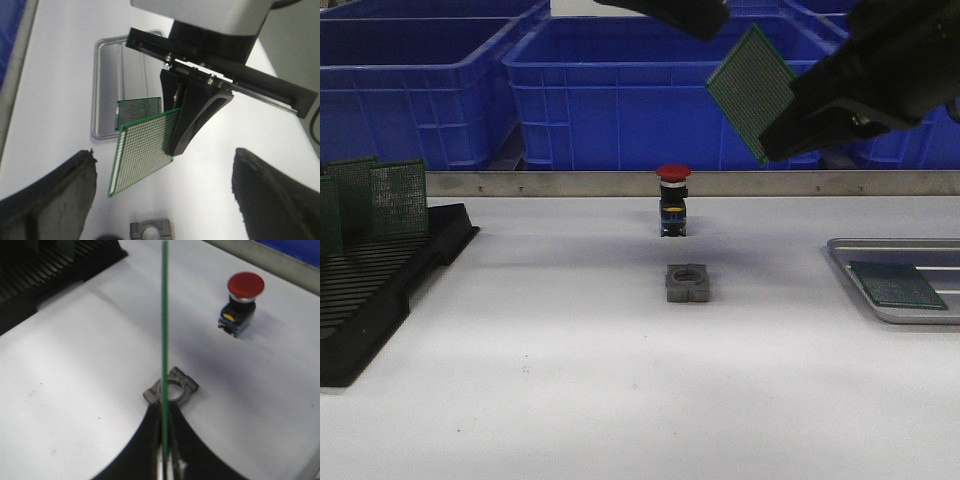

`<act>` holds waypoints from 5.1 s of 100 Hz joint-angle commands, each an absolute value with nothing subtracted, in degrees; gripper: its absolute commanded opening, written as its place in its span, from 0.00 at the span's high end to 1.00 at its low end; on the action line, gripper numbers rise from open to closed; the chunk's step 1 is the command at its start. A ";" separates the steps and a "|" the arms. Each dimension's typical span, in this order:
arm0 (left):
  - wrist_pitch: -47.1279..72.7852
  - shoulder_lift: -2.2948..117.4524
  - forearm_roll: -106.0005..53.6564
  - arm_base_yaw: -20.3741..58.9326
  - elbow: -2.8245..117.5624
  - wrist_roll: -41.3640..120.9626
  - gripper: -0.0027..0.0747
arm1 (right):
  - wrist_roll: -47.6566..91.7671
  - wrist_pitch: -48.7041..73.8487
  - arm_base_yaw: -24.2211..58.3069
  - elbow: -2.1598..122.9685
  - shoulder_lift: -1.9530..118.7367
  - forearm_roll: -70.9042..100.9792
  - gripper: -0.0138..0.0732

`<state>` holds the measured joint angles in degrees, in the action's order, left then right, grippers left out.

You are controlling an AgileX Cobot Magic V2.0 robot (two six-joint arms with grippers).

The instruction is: Place circuit board on tray

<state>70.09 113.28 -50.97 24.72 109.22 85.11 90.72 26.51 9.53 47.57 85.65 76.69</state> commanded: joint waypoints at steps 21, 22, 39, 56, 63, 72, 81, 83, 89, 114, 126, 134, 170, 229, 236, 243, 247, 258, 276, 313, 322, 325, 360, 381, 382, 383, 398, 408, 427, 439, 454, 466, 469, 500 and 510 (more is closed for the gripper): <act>71.42 109.62 -55.32 22.37 112.02 84.01 0.28 | 85.94 26.23 -0.23 48.81 93.67 79.03 0.98; 71.42 109.62 -55.32 22.37 112.02 84.01 0.28 | 85.66 26.23 -0.49 48.81 93.94 79.03 0.98; 71.42 109.62 -55.32 22.37 112.02 84.01 0.28 | 84.36 26.23 -5.42 48.81 99.18 79.03 0.98; 71.42 109.62 -55.32 22.37 112.02 84.01 0.28 | 84.36 26.04 -7.73 48.88 101.00 79.03 0.95; 71.42 109.62 -55.32 22.37 112.02 84.01 0.28 | 84.36 26.10 -8.05 48.88 101.00 79.03 0.80; 71.42 109.62 -55.32 22.37 112.02 84.01 0.28 | 84.43 26.38 -8.35 48.99 100.94 78.98 0.44; 71.42 109.62 -55.32 22.35 112.02 84.01 0.28 | 84.43 25.12 -8.35 48.99 100.82 78.70 0.13; 71.42 109.62 -55.32 22.35 112.02 84.01 0.28 | 84.43 24.86 -8.35 48.99 100.68 78.40 0.14; 71.42 109.62 -55.32 22.26 112.02 84.01 0.29 | 84.43 24.15 -8.35 48.99 100.20 77.54 0.18; 71.42 109.14 -55.32 20.11 112.28 80.31 0.31 | 84.43 21.94 -8.35 48.88 93.85 70.32 0.20; 72.56 107.83 -54.80 17.75 112.99 77.74 0.56 | 84.43 23.39 -8.35 48.88 89.15 69.06 0.32; 73.11 106.55 -54.65 16.04 112.98 74.96 0.87 | 84.43 25.09 -8.35 48.88 85.88 69.06 0.58; 73.11 102.16 -52.80 8.47 112.87 66.34 0.99 | 84.48 29.91 -7.97 47.65 72.81 69.65 0.97; 47.68 82.25 -43.01 6.90 96.61 50.76 0.99 | 97.97 5.95 9.84 31.96 49.45 83.71 0.97; 41.58 77.89 -43.36 7.02 90.64 50.76 0.99 | 97.97 6.37 9.92 30.71 47.06 85.43 0.97; 35.72 73.14 -43.71 7.10 84.26 50.76 0.99 | 97.97 6.37 9.92 29.30 44.34 88.27 0.97; 32.30 70.17 -43.71 7.10 79.74 50.95 0.99 | 97.97 6.37 9.92 28.27 42.65 89.72 0.97; 27.37 62.05 -44.82 7.10 70.20 51.25 0.99 | 97.97 6.68 9.92 26.37 38.09 90.65 0.97; 21.74 48.79 -46.25 7.10 54.96 51.25 0.99 | 97.97 6.94 9.92 23.03 29.20 90.83 0.97; 16.23 22.22 -47.81 7.10 32.56 51.25 0.99 | 97.97 7.60 9.92 16.37 15.33 91.25 0.97; 16.02 17.49 -47.81 7.10 29.09 51.25 0.99 | 97.97 8.02 9.92 15.76 14.79 91.51 0.97; 15.87 15.87 -47.81 7.10 28.27 51.25 0.99 | 97.97 8.20 9.92 15.75 14.79 91.51 0.97; 15.77 10.95 -47.81 7.10 24.66 51.25 0.99 | 97.97 10.41 9.92 15.75 14.85 91.51 0.97; 15.77 10.95 -47.81 7.10 24.66 51.25 0.99 | 97.97 10.41 9.92 15.75 14.85 91.51 0.97; 15.77 10.95 -47.81 7.10 24.66 51.25 0.99 | 97.97 10.41 9.92 15.75 14.85 91.51 0.97; 15.77 10.95 -47.81 7.10 24.66 51.25 0.99 | 97.97 10.41 9.92 15.75 14.85 91.51 0.97; 15.77 10.95 -47.81 7.10 24.66 51.25 0.99 | 97.97 10.41 9.92 15.75 14.85 91.51 0.97; 15.77 10.95 -47.81 7.10 24.66 51.25 0.99 | 97.97 10.41 9.92 15.75 14.85 91.51 0.97; 11.46 10.95 -40.00 6.99 23.64 50.89 0.99 | 97.97 10.48 9.92 15.75 14.85 91.51 0.97; 5.85 10.95 -27.88 6.99 20.67 34.28 0.99 | 97.97 11.00 9.92 15.75 14.85 91.51 0.97; 1.90 9.21 -3.68 6.61 13.37 2.46 0.99 | 97.97 11.82 9.92 15.75 14.85 91.51 0.97; 1.90 5.43 0.67 4.78 6.72 -2.90 0.99 | 97.97 11.88 9.92 15.75 14.85 91.51 0.97; 1.90 3.85 0.67 4.18 4.76 -2.90 0.99 | 97.97 11.93 9.92 15.75 14.85 91.51 0.97; 6.01 -2.06 -0.63 3.07 -2.86 -2.50 0.99 | 97.97 12.76 9.92 15.68 14.97 91.51 0.97; 6.01 -2.06 -0.63 3.07 -2.86 -2.50 0.99 | 97.97 12.88 9.92 15.68 14.97 91.51 0.97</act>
